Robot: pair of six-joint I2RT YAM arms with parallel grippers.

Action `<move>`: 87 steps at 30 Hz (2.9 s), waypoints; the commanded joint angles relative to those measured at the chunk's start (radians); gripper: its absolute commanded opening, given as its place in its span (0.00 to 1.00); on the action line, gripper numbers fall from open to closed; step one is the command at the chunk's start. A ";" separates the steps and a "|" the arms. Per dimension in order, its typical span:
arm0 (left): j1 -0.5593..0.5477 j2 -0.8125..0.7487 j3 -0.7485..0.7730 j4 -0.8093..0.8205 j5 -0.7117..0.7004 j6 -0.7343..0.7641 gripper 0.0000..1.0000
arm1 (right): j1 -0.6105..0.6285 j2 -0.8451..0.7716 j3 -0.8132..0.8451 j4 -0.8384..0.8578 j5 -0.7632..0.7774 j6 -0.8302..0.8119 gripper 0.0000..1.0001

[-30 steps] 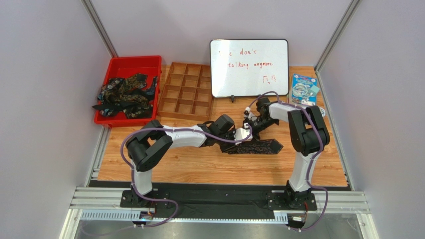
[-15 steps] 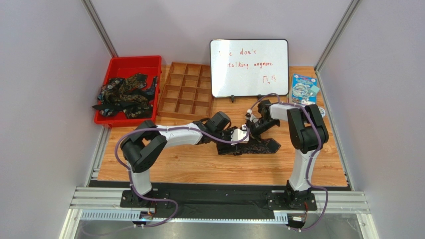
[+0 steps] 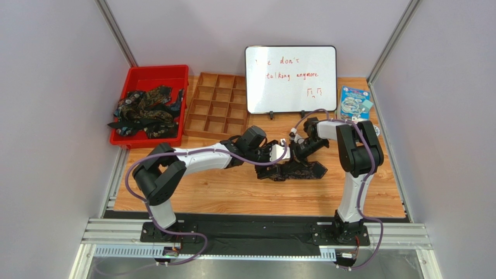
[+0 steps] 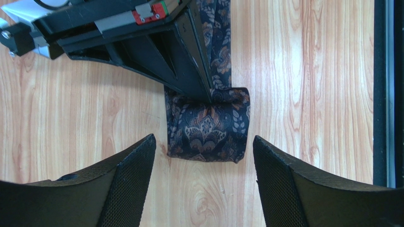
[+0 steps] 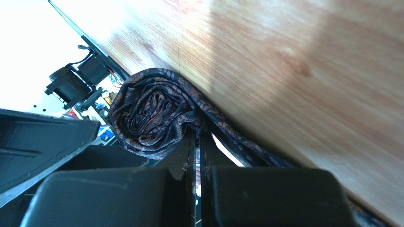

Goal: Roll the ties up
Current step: Roll the tie at the center of the board.

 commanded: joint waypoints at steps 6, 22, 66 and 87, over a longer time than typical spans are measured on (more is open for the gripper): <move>0.002 0.081 -0.027 0.185 0.030 0.001 0.82 | -0.015 0.089 0.005 0.062 0.189 -0.004 0.00; 0.002 0.155 0.027 -0.042 -0.041 0.060 0.27 | -0.036 -0.121 0.011 0.009 0.040 0.019 0.34; 0.010 0.212 0.091 -0.179 -0.117 -0.008 0.36 | 0.030 -0.152 -0.006 0.065 -0.027 0.062 0.50; 0.036 0.095 0.122 -0.179 0.015 0.095 0.75 | -0.039 -0.005 -0.005 0.064 0.109 -0.009 0.00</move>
